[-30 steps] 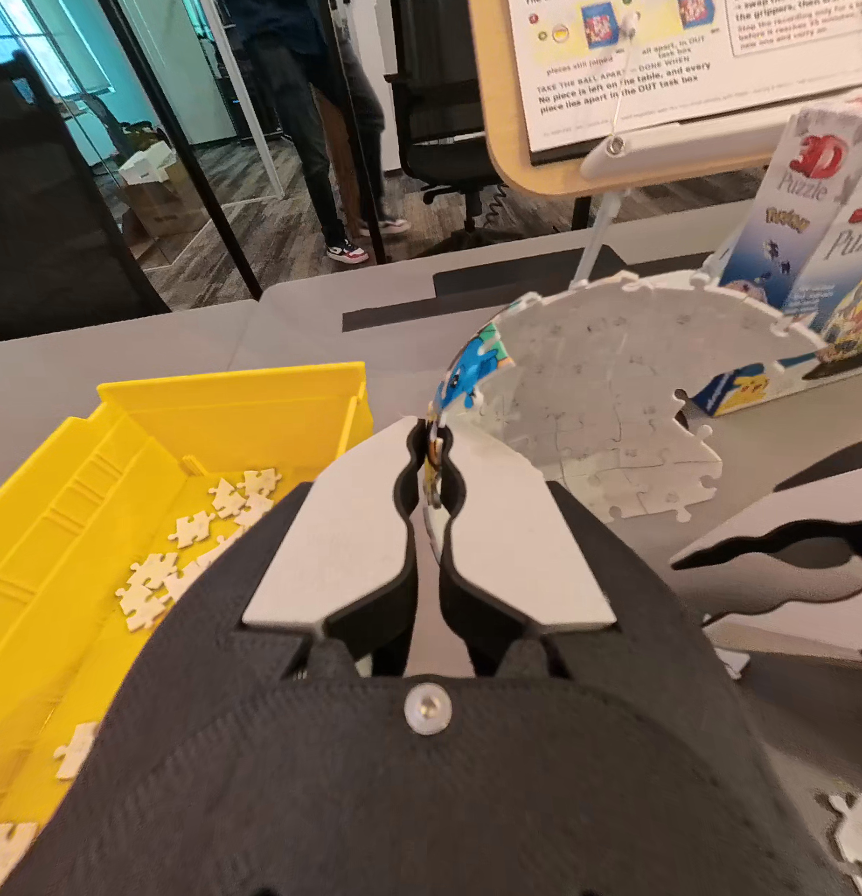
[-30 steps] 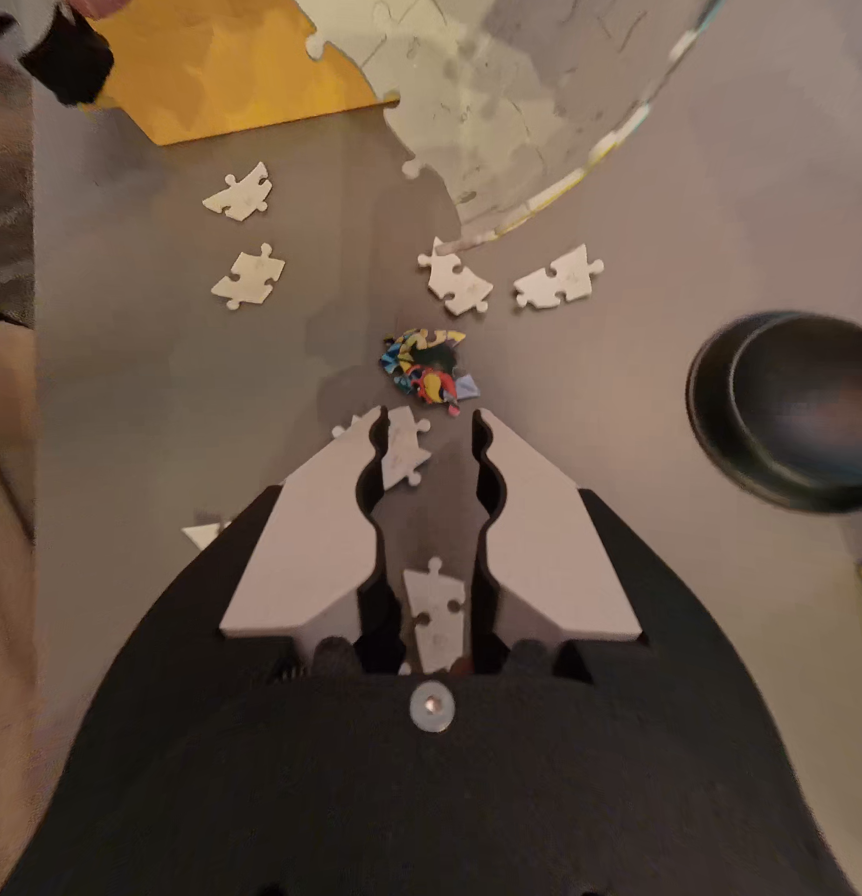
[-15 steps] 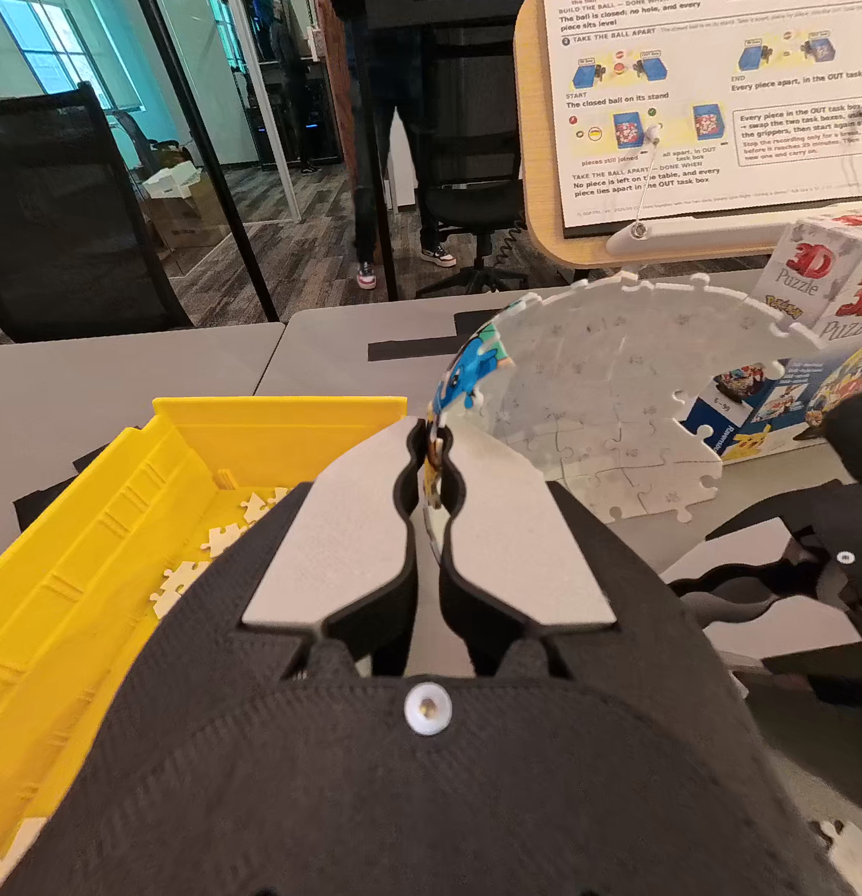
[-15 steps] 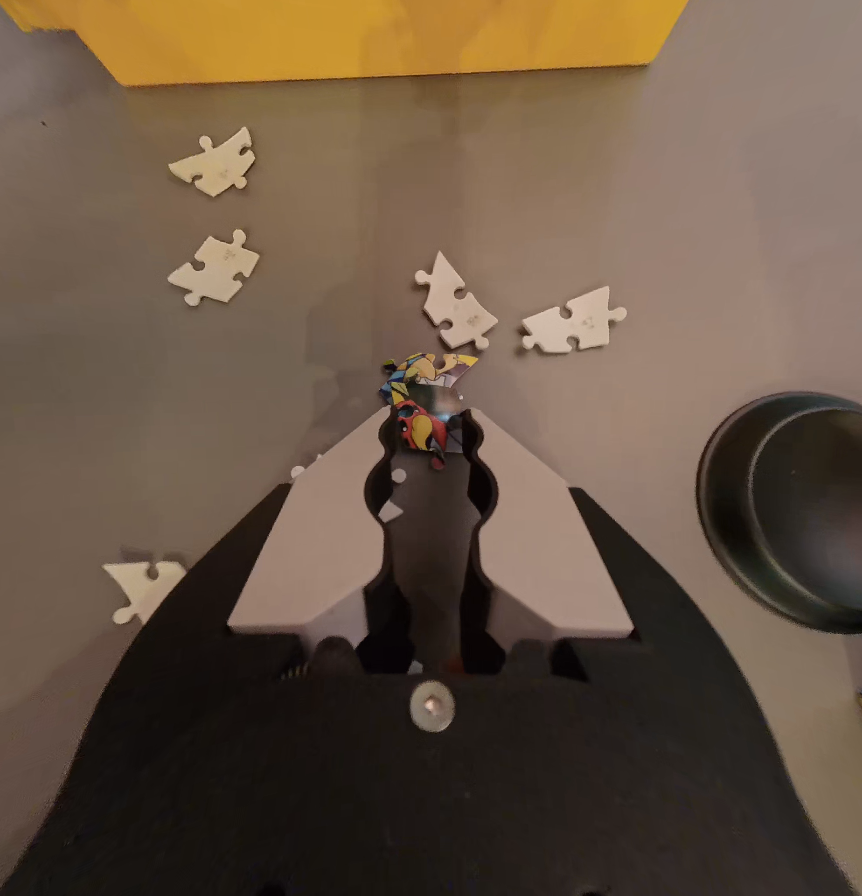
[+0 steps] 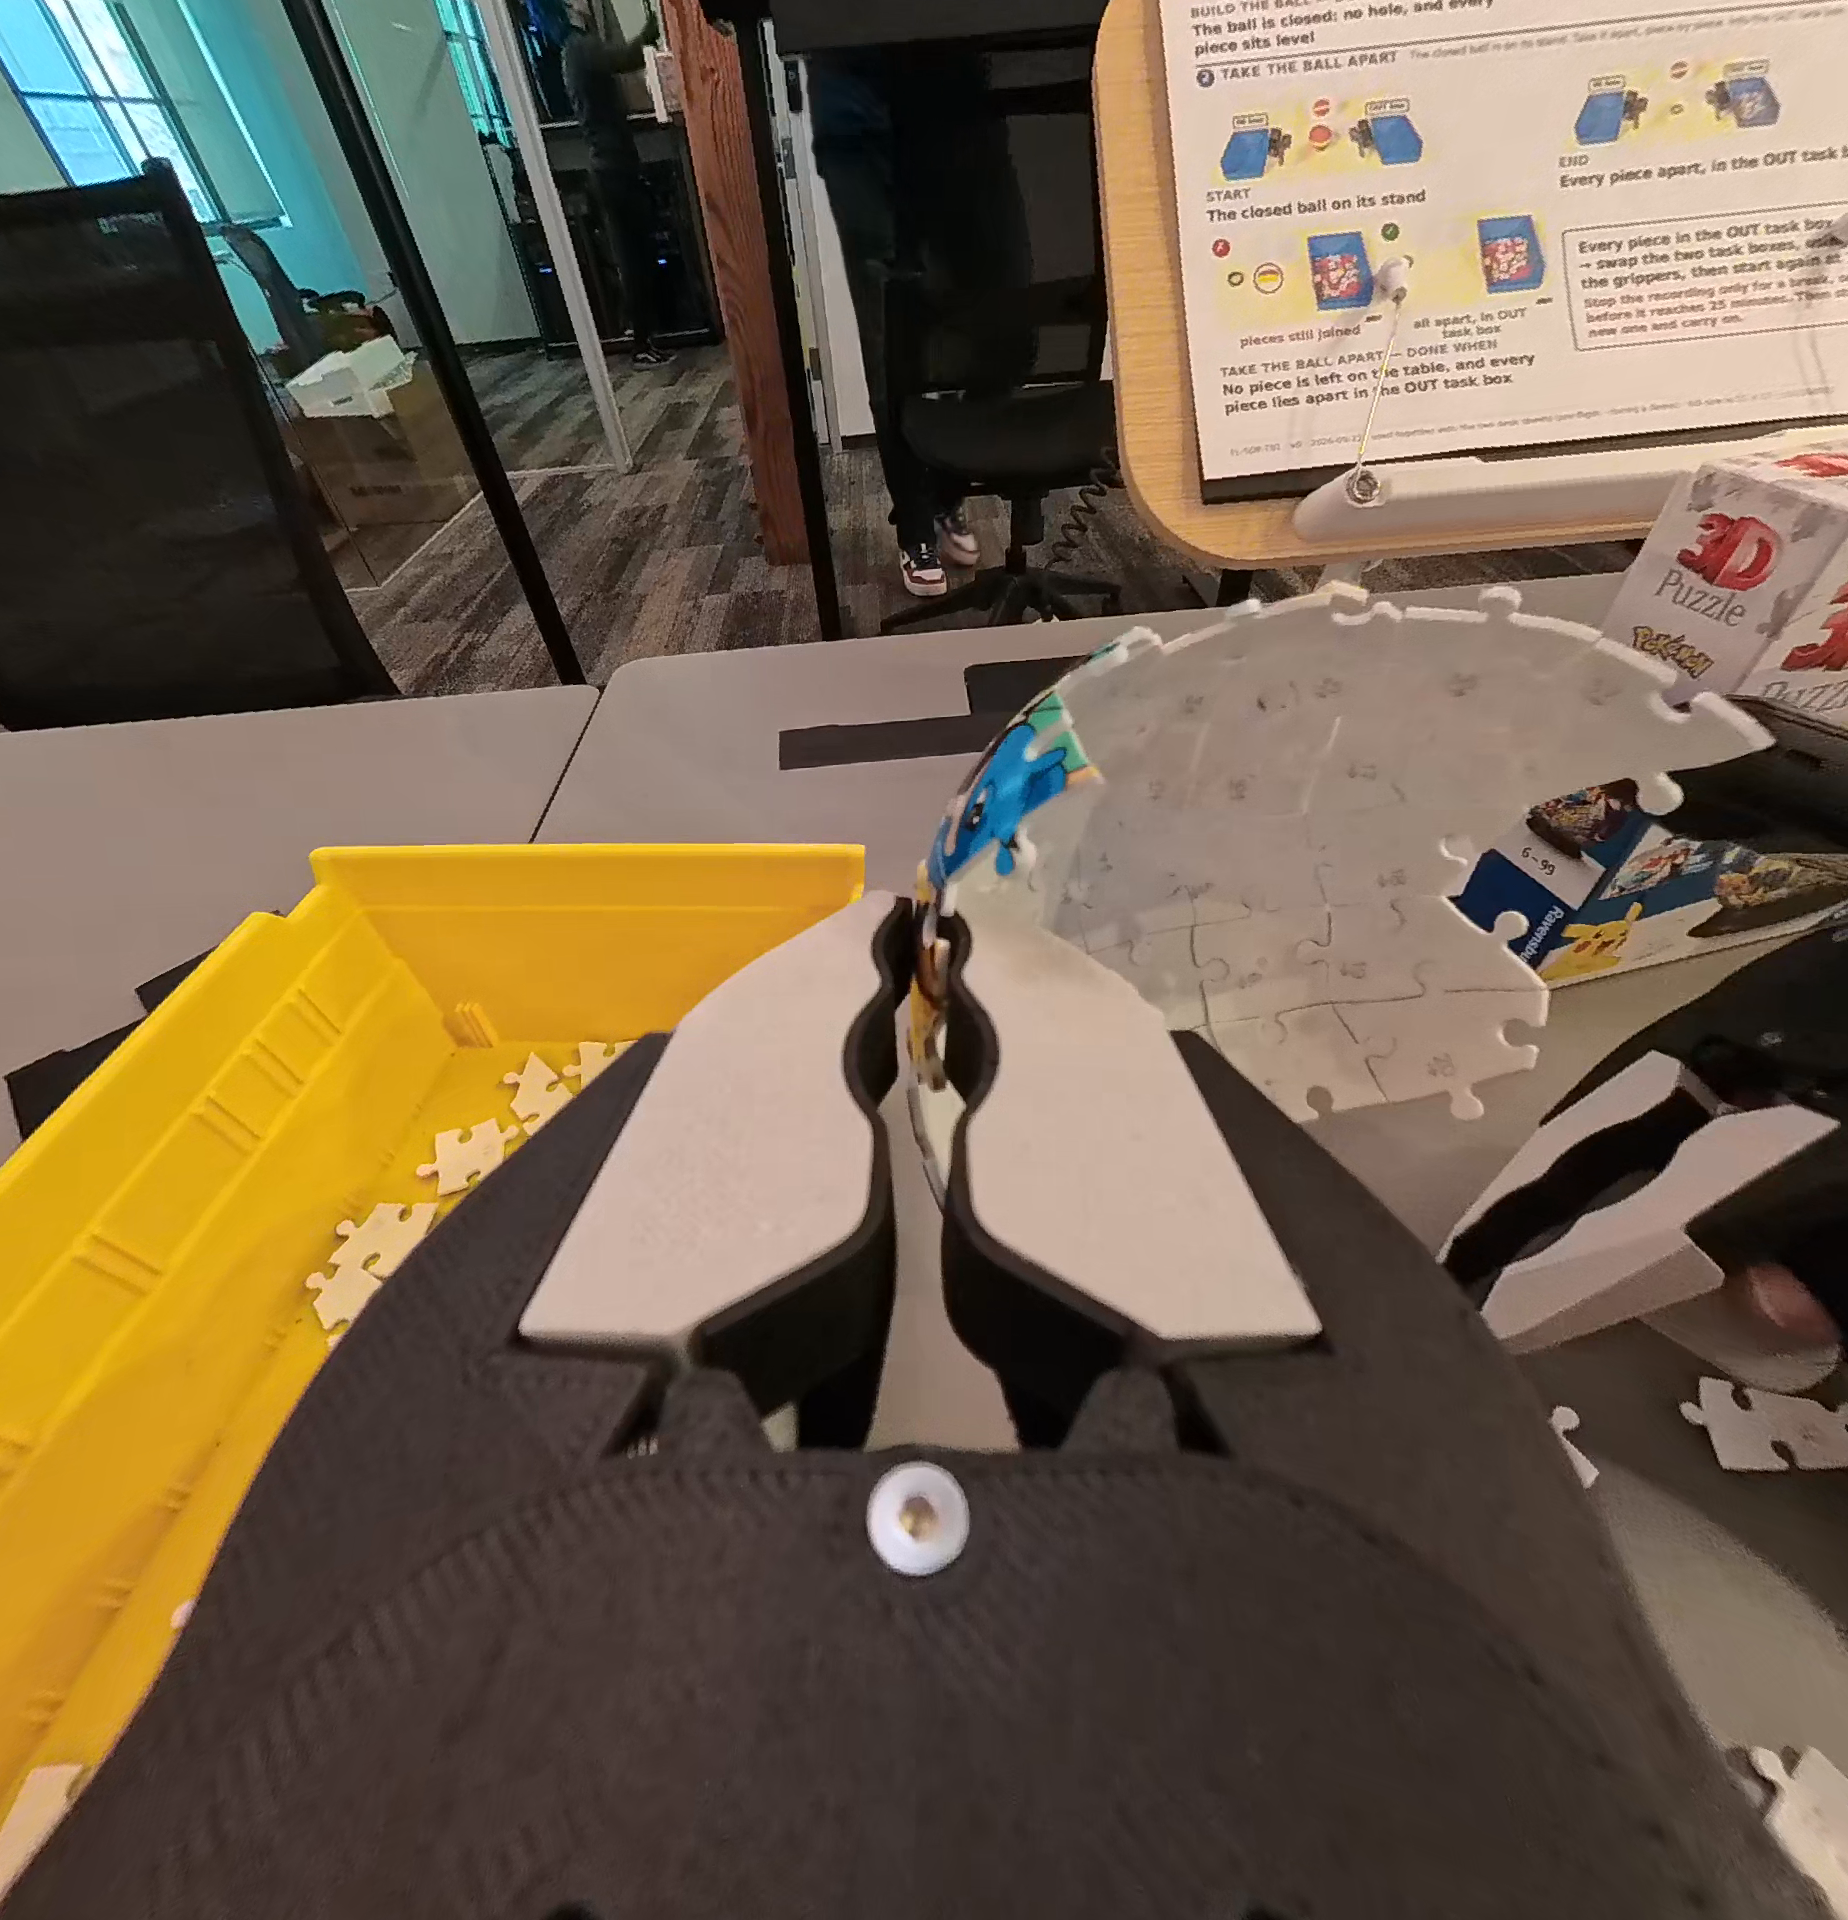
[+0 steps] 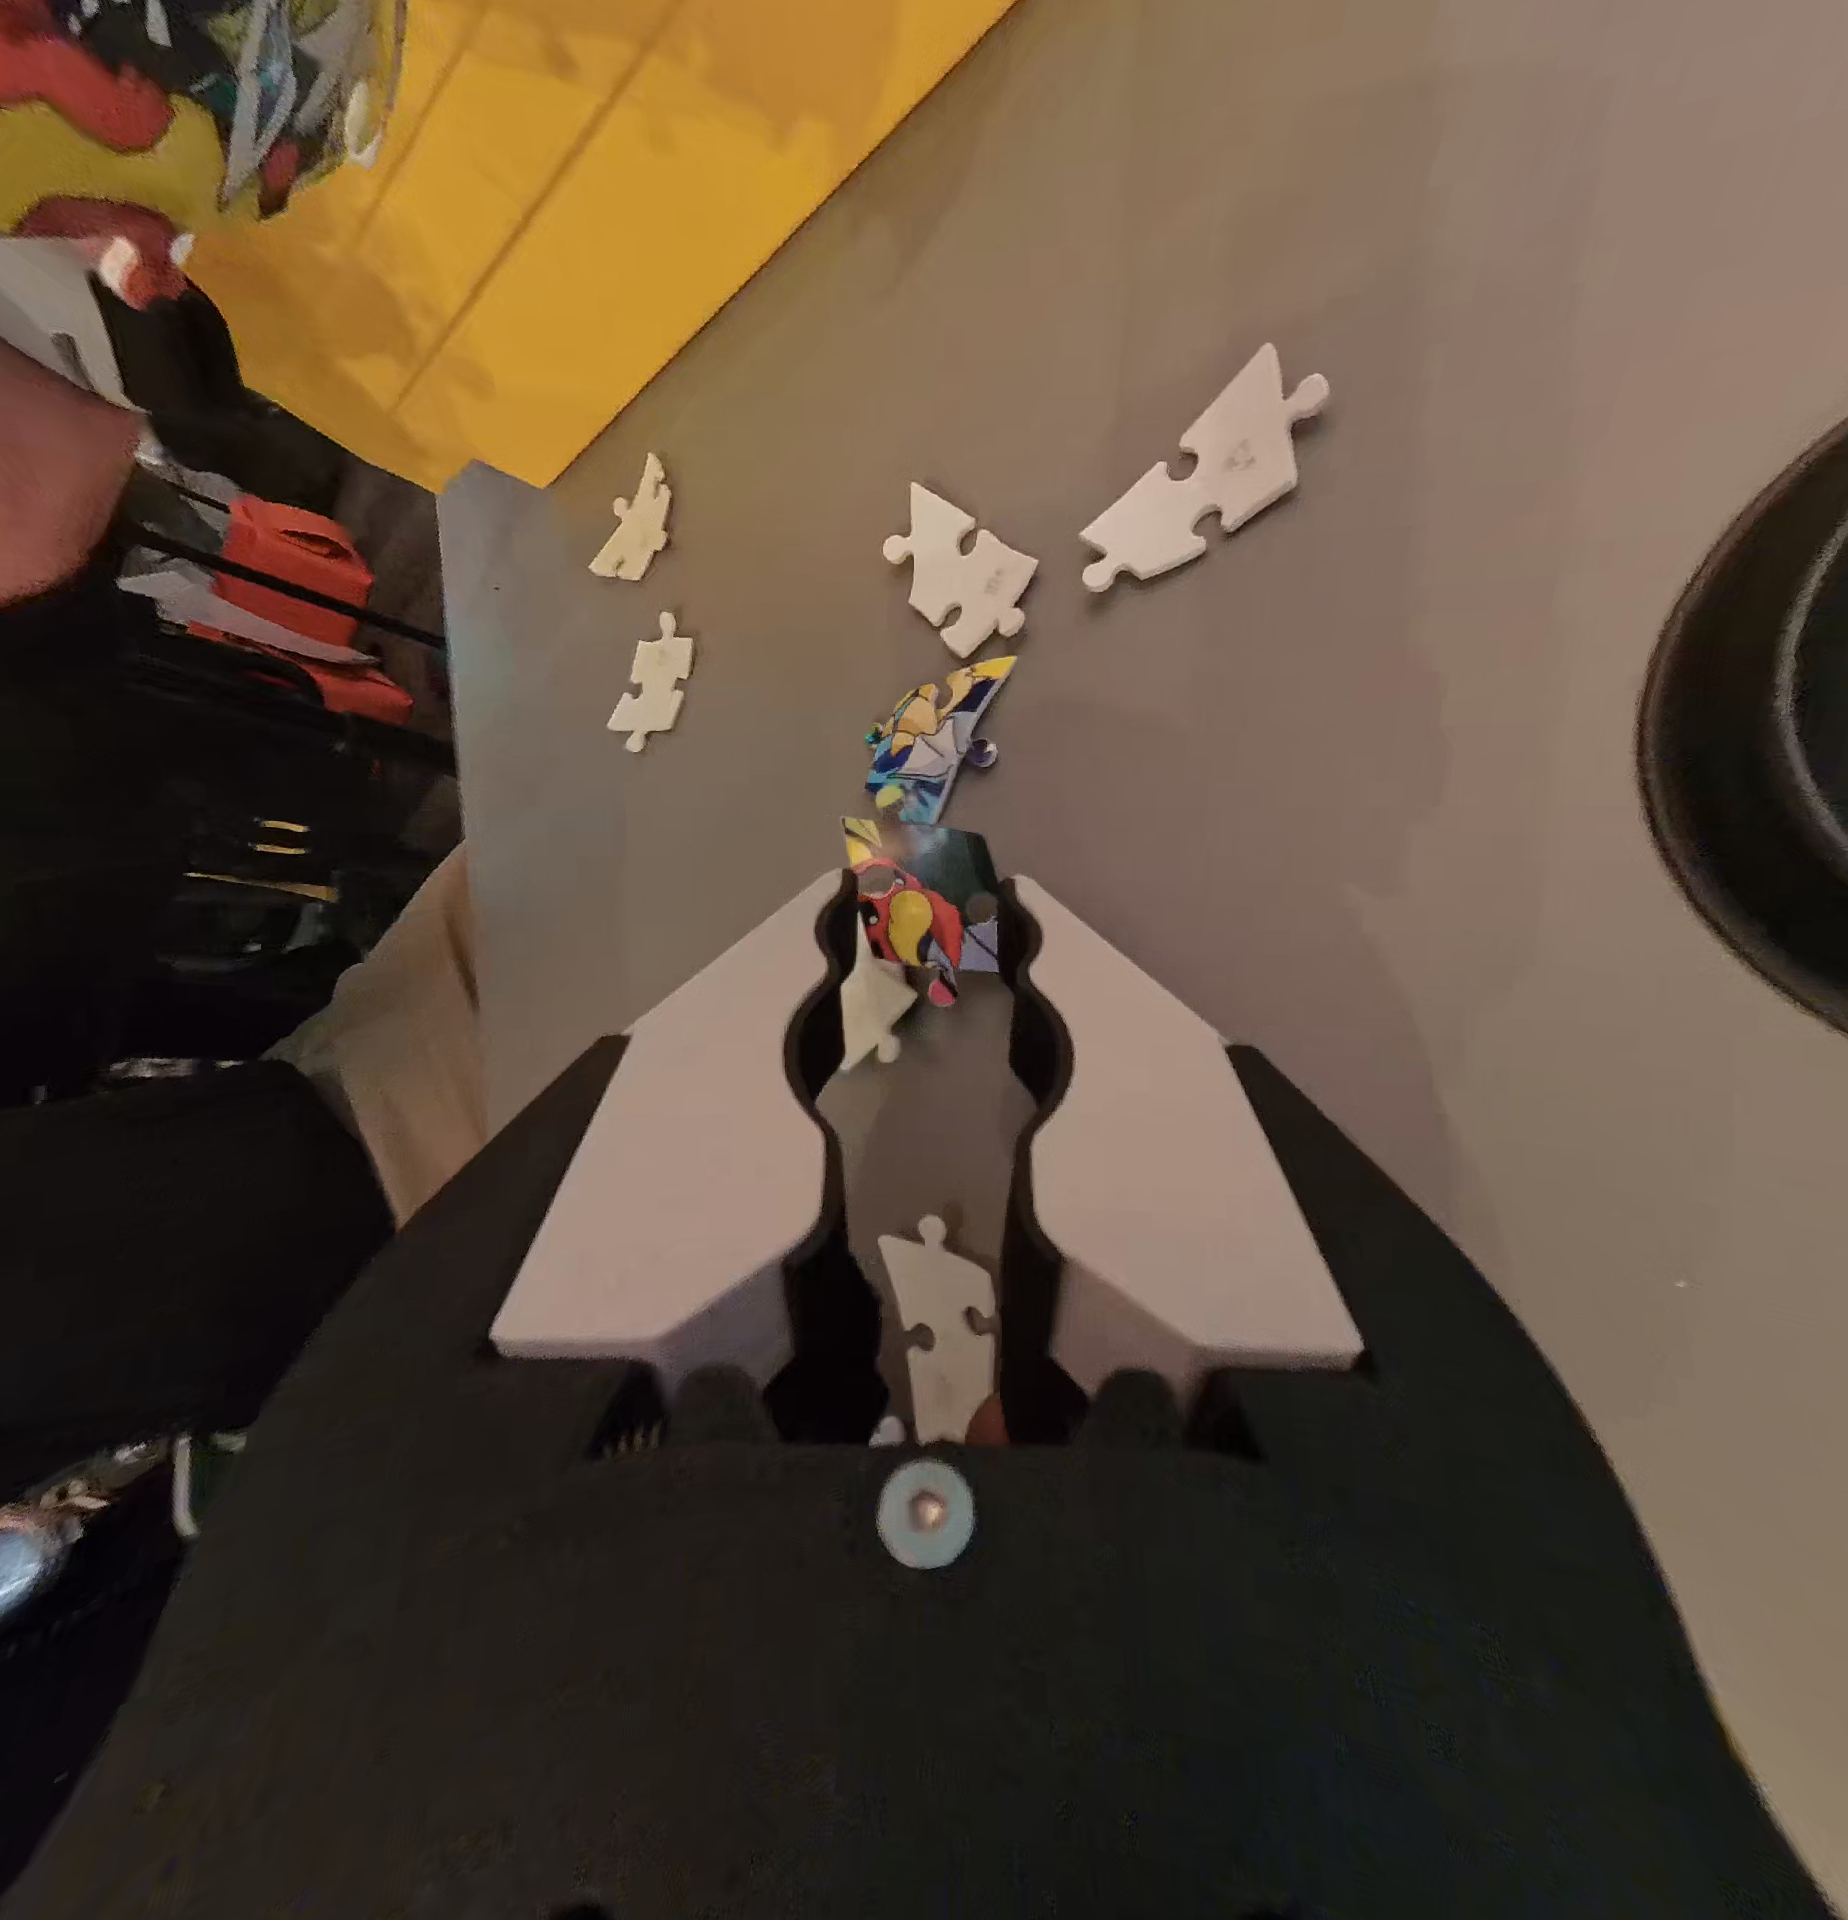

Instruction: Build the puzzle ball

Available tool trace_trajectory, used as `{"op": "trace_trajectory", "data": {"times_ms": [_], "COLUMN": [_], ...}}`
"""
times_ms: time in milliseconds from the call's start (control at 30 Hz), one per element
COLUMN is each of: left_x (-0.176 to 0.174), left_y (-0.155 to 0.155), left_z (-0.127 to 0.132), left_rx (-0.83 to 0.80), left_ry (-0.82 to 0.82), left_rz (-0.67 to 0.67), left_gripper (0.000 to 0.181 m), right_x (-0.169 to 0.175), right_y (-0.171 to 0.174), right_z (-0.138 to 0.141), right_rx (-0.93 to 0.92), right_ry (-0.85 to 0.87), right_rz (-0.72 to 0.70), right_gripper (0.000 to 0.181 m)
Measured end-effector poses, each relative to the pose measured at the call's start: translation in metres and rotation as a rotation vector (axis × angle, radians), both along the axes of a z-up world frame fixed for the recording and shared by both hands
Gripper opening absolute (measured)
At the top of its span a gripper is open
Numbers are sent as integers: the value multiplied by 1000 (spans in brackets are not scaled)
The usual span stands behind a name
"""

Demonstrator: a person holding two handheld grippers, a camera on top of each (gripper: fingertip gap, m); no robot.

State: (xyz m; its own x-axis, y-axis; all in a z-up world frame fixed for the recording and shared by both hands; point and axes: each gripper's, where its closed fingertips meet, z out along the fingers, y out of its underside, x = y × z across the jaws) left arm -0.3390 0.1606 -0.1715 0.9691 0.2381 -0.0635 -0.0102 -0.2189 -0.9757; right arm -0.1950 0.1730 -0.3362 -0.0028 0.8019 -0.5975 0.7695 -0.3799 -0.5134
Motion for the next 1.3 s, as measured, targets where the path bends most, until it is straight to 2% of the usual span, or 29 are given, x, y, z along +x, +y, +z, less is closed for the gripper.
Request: {"op": "trace_trajectory", "data": {"times_ms": [167, 333, 500, 633, 667, 800, 900, 1000, 1100, 1200, 1300], "left_x": [2, 2, 3, 5, 4, 5, 8, 10, 12, 12, 15], "left_y": [1, 1, 1, 1, 1, 2, 3, 4, 4, 4, 4], "left_z": [-1, -2, -2, 0, 0, 0, -2, -2, 0, 2, 1], "left_rx": [-2, -3, -2, -1, 0, 2, 0, -2, 2, 5, 3], "left_ry": [0, -1, -2, 7, 9, 7, 6, 11, 23, 27, 26], "left_rz": [-8, -12, -17, -21, -20, -26, -35, -42, -43, -44, -50], "left_gripper": [3, 3, 3, 3, 3, 3, 3, 3, 3, 3, 3], "right_x": [0, 0, 13, 19, 21, 30, 35, 37, 35, 37, 33], "right_y": [10, 5, -26, -38, -37, -22, -19, -22, -19, -23, -19], "right_z": [-6, 1, 9, 12, 9, -7, -14, -14, -9, -11, -11], "right_rx": [142, 218, 152, 40, 63, 413, 571, 630, 780, 883, 931], "right_ry": [-21, 18, -4, -15, -27, -26, -27, -7, 44, 59, 79], "right_rz": [13, 69, 237, 273, 275, 340, 360, 351, 352, 378, 348], "right_gripper": [25, 25, 25, 25, 25, 25, 26, 33, 35, 28, 25]}}
